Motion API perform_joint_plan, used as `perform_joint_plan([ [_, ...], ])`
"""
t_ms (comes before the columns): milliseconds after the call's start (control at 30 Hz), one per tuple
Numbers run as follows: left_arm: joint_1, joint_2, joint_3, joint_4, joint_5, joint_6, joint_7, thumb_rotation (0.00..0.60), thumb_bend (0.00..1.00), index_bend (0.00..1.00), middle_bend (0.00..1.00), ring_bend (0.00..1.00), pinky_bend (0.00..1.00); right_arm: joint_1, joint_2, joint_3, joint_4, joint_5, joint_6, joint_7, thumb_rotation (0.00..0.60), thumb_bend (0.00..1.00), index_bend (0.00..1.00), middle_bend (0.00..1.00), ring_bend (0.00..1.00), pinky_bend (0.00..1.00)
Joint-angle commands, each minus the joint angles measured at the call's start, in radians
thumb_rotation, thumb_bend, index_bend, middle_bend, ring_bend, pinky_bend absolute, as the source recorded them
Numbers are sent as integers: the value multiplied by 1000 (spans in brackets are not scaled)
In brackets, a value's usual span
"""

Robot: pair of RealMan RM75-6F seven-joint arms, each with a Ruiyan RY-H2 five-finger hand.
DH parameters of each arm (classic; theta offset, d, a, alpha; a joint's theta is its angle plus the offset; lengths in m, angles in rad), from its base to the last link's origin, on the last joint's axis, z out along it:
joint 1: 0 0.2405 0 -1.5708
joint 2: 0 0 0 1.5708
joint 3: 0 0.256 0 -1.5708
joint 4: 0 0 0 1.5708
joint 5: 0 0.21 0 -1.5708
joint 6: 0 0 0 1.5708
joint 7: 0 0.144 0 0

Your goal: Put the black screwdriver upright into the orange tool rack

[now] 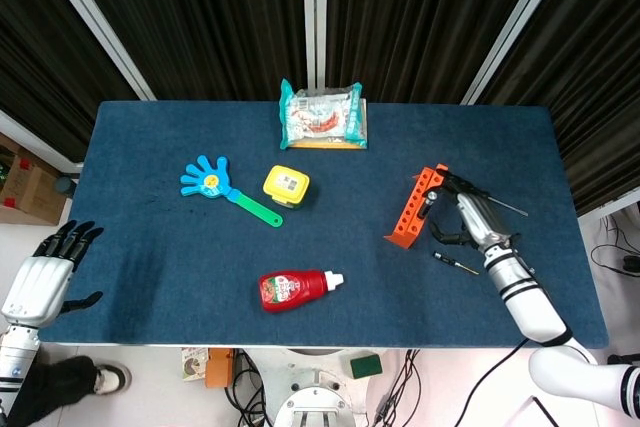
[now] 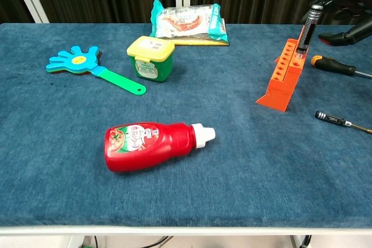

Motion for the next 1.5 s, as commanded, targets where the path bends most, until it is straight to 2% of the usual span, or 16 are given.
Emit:
perform_joint_plan([
  [33, 1, 0, 0, 0, 0, 2, 0, 600, 0, 135, 93, 33, 205, -3, -3, -4, -4, -9, 6, 1, 600, 420, 318, 0, 0, 0],
  [533, 1, 0, -1, -1, -1, 2, 1, 600, 0, 135, 93, 33, 205, -8, -13, -10, -7, -28, 38, 10, 600, 422, 309, 0, 0, 0],
  [700, 3, 1, 0, -1, 1, 5, -2, 600, 0, 135, 93, 33, 205, -42, -5, -13, -11, -82, 103, 29, 600, 411, 163, 0, 0, 0],
  [800, 3, 1, 0, 0, 2, 7, -2, 600, 0, 135, 93, 33, 205, -81, 7, -32, -6, -124, 179, -2, 600, 402, 130, 0, 0, 0],
  [867, 4, 1, 1, -1, 3, 8, -1, 600, 0, 135, 93, 33, 205, -110, 22, -51, -8, -113, 240, -89, 600, 401, 150, 0, 0, 0],
  [1000, 4, 1, 3, -3, 8, 9, 2, 600, 0, 135, 93, 33, 205, -154, 36, -84, -26, -71, 337, -257, 600, 399, 345, 0, 0, 0],
  [1067, 4, 0, 4, -4, 10, 8, 6, 600, 0, 135, 93, 33, 205, -172, 42, -108, -36, -58, 354, -311, 600, 400, 392, 0, 0, 0],
  [1267, 9, -1, 10, -9, 26, 21, 13, 600, 0, 135, 93, 33, 205, -214, -10, -175, 21, -78, 320, -275, 600, 392, 422, 0, 0, 0],
  [1433, 9, -2, 15, -5, 31, 16, 15, 600, 0, 135, 93, 33, 205, -210, -85, -175, 112, -65, 269, -237, 600, 377, 420, 0, 0, 0],
  [1500, 8, -3, 17, -6, 33, 14, 16, 600, 0, 135, 93, 33, 205, -195, -111, -163, 139, -26, 224, -230, 600, 381, 415, 0, 0, 0],
])
